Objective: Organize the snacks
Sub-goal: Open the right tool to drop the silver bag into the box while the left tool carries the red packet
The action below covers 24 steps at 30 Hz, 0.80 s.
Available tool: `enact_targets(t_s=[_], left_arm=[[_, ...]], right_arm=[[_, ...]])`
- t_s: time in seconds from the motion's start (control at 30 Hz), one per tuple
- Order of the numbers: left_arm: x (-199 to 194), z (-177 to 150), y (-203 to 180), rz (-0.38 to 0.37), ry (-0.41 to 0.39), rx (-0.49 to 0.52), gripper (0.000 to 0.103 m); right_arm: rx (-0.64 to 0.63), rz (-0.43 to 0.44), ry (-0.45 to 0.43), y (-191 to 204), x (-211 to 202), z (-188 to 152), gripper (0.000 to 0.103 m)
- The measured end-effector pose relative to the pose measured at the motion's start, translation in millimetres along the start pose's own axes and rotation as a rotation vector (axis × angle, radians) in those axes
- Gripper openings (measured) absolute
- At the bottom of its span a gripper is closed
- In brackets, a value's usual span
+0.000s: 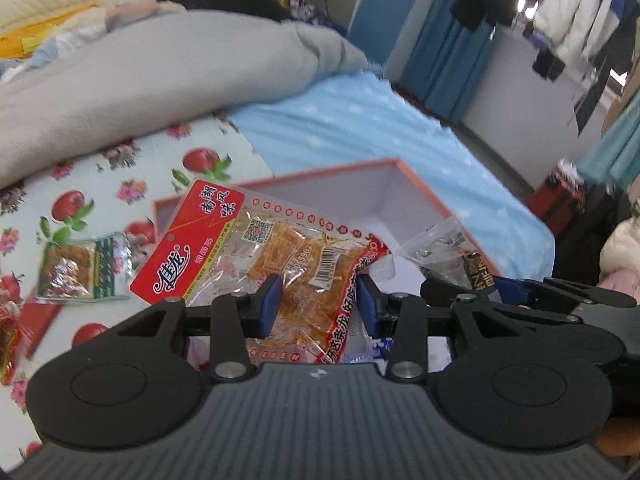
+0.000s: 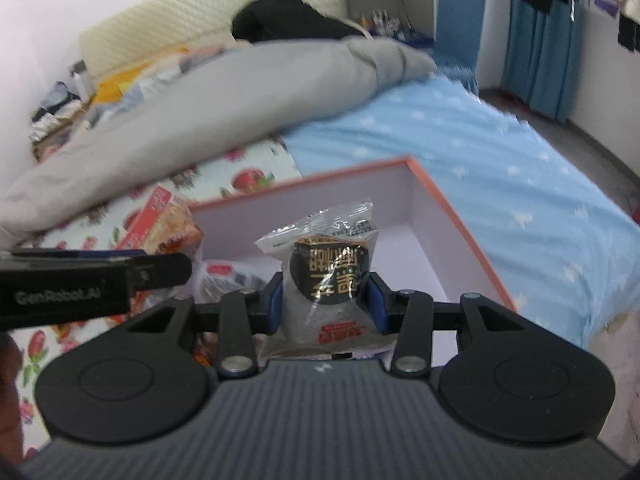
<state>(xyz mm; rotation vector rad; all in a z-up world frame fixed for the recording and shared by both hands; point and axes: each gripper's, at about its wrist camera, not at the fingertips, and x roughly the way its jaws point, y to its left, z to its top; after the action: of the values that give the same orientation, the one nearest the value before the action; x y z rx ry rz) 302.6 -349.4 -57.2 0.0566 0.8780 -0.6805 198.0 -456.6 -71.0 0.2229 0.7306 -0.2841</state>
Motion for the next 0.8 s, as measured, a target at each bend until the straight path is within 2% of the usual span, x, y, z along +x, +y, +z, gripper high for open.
enact_targets(t_s=[0.2, 0.43, 0.5, 0.57, 0.63, 0.8], left_arm=[[26.5, -10.8, 6.7, 0.001, 0.075, -0.006, 0.047], [21.5, -13.3, 9.9, -0.003, 0.096, -0.003, 0.049], [15.3, -11.7, 8.4, 0.009, 0.081, 0.002, 0.054], [7.1, -9.4, 8.3, 0.026, 0.057, 0.003, 0.063], [-3.8, -7.7, 9.0, 0.028, 0.03, 0.002, 0.064], [-34.7, -4.1, 10.3, 0.03, -0.02, 0.007, 0.064]], right_arm=[[0.03, -0.007, 0.071, -11.5, 18.7, -17.2, 0.046], [0.061, -0.003, 0.075, -13.5, 17.0, -14.6, 0.048], [0.067, -0.008, 0.072, -13.1, 14.1, -12.2, 0.048], [0.07, -0.004, 0.054, -13.5, 8.4, -10.4, 0.055], [0.066, -0.01, 0.032, -12.7, 0.8, -7.5, 0.059], [0.073, 0.0, -0.04, -9.0, -26.8, 0.8, 0.059]])
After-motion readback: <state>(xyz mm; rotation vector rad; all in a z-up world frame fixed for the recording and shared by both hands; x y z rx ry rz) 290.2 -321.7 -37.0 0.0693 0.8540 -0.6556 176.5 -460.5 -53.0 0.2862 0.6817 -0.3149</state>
